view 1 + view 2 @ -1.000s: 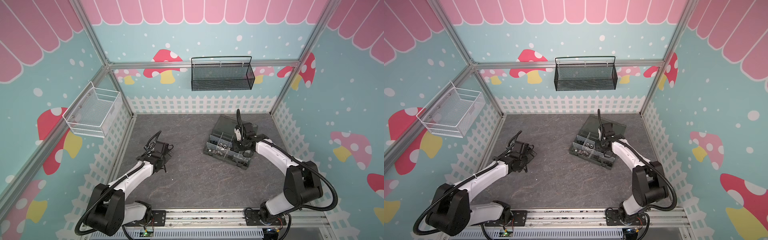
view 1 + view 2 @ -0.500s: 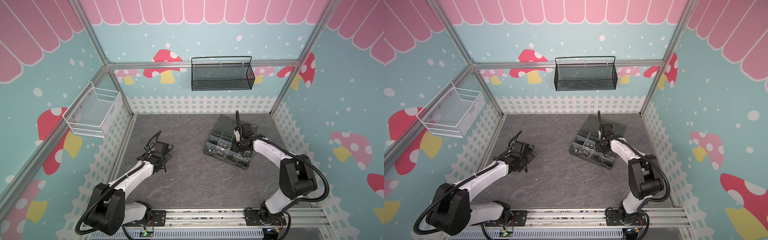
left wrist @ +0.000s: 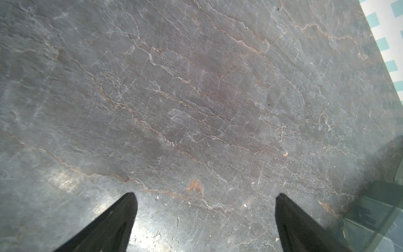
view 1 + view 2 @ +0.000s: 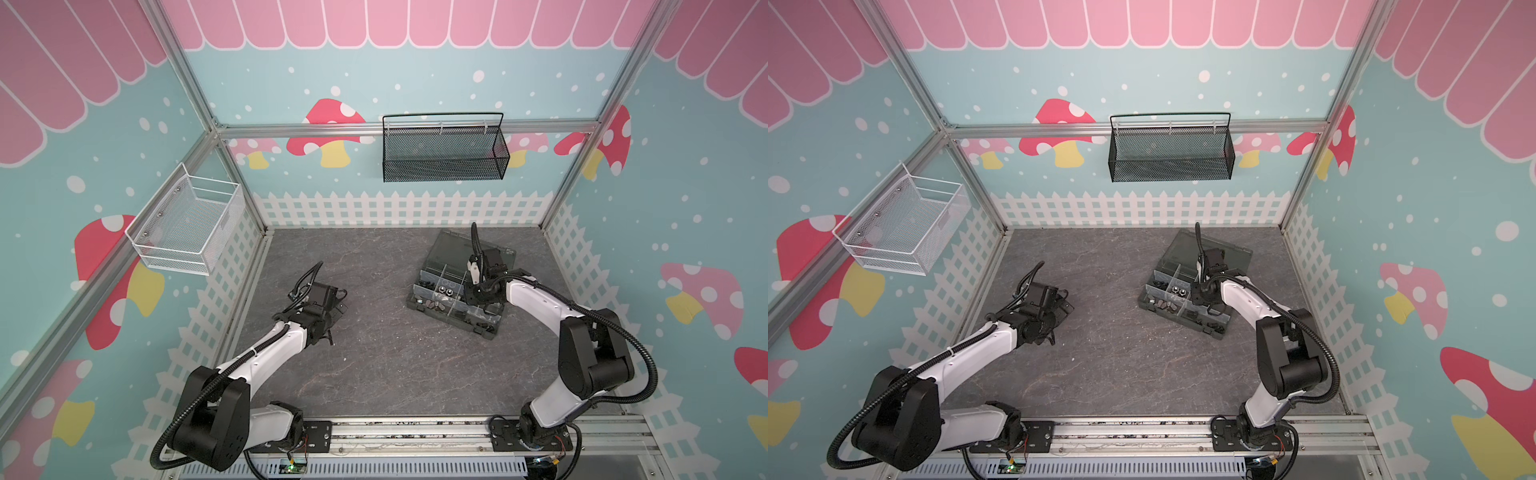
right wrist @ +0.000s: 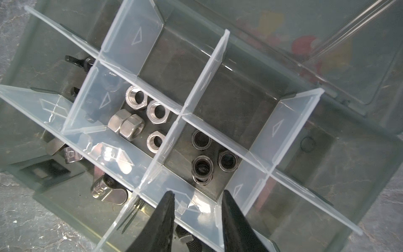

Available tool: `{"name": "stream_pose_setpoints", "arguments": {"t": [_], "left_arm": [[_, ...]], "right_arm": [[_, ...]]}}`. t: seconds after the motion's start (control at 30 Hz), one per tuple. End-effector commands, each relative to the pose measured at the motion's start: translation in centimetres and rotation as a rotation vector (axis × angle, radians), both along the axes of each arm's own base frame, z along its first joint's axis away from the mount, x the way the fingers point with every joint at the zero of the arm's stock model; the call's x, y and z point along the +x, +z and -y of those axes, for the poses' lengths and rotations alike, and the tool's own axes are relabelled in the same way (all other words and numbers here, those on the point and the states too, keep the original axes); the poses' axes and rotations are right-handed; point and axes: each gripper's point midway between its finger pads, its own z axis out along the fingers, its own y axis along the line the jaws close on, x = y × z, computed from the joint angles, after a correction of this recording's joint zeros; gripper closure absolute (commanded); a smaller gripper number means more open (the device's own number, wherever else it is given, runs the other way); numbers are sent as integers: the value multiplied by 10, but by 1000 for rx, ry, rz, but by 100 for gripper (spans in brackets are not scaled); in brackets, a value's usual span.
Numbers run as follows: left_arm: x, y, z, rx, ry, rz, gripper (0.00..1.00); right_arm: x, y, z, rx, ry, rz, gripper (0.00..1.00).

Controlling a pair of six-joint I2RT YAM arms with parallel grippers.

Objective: Sort the screws and nuts into containers
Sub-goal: Place the nut into the container.

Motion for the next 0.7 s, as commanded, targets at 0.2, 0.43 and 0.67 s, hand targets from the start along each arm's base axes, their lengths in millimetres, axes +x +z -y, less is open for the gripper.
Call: {"name": "stream_pose_setpoints", "arguments": {"t": [0.2, 0.43, 0.67], "left_arm": [[4, 12, -6, 23, 14, 33, 0], [2, 30, -14, 65, 9, 83, 0], [-1, 63, -33, 174, 12, 182, 0]], "right_arm": [[-2, 29, 16, -42, -52, 87, 56], [-5, 63, 39, -94, -158, 218, 31], [-16, 104, 67, -107, -297, 404, 3]]}}
